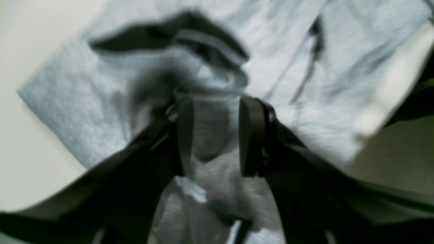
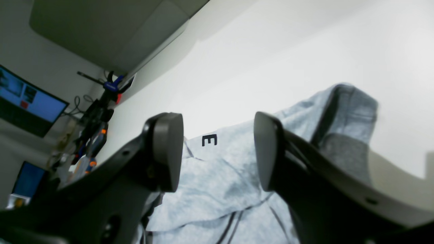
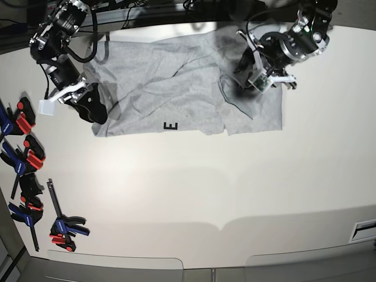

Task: Fold the T-shirt properly
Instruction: 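Pull the held fabric toward the shirt's middle with the left gripper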

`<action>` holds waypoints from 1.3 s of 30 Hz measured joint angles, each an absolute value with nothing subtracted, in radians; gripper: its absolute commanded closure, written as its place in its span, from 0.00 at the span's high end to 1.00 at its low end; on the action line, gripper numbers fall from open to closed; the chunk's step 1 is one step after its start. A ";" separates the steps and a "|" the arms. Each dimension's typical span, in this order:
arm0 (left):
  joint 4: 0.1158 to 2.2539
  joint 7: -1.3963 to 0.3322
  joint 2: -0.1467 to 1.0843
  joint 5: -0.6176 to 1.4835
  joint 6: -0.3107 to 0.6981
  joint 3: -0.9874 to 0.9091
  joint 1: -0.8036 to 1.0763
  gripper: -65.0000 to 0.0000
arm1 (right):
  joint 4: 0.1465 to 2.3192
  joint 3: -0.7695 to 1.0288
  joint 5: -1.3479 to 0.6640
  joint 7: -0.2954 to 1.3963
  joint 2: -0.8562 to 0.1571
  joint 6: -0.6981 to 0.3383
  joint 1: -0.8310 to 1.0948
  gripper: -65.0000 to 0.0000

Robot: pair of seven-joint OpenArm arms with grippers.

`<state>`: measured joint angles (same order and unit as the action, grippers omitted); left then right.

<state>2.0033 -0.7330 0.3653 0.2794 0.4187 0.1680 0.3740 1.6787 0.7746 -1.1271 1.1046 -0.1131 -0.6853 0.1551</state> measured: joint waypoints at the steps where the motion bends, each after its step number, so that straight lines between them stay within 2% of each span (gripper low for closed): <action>1: 1.980 -0.733 0.365 0.279 0.418 0.168 0.356 0.31 | 1.679 0.775 -1.126 1.106 -0.115 -0.685 0.156 0.48; 10: 1.851 -0.709 0.341 0.329 0.433 0.168 0.285 0.40 | 1.679 0.775 -1.127 1.105 -0.113 -0.686 0.155 0.48; 16: 1.841 -0.755 0.344 0.376 0.456 0.168 0.285 0.52 | 1.679 0.774 -1.127 1.105 -0.113 -0.686 0.155 0.48; 23: 1.841 -0.739 0.344 0.377 0.457 0.168 0.286 0.51 | 1.679 0.774 -1.127 1.105 -0.113 -0.686 0.155 0.48; 29: 1.841 -0.725 0.341 0.381 0.456 0.168 0.285 0.29 | 1.679 0.774 -1.127 1.105 -0.113 -0.686 0.155 0.48; 35: 1.841 -0.709 0.340 0.389 0.456 0.168 0.285 0.29 | 1.679 0.775 -1.127 1.105 -0.113 -0.686 0.155 0.48; 37: 1.841 -0.710 0.341 0.388 0.457 0.168 0.285 0.32 | 1.679 0.774 -1.127 1.105 -0.113 -0.686 0.155 0.48; 39: 1.841 -0.710 0.341 0.388 0.456 0.168 0.285 0.40 | 1.679 0.774 -1.127 1.105 -0.113 -0.686 0.155 0.48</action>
<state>1.8408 -0.7097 0.3408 0.3882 0.4564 0.1684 0.2852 1.6787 0.7742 -1.1271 1.1053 -0.1135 -0.6857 0.1551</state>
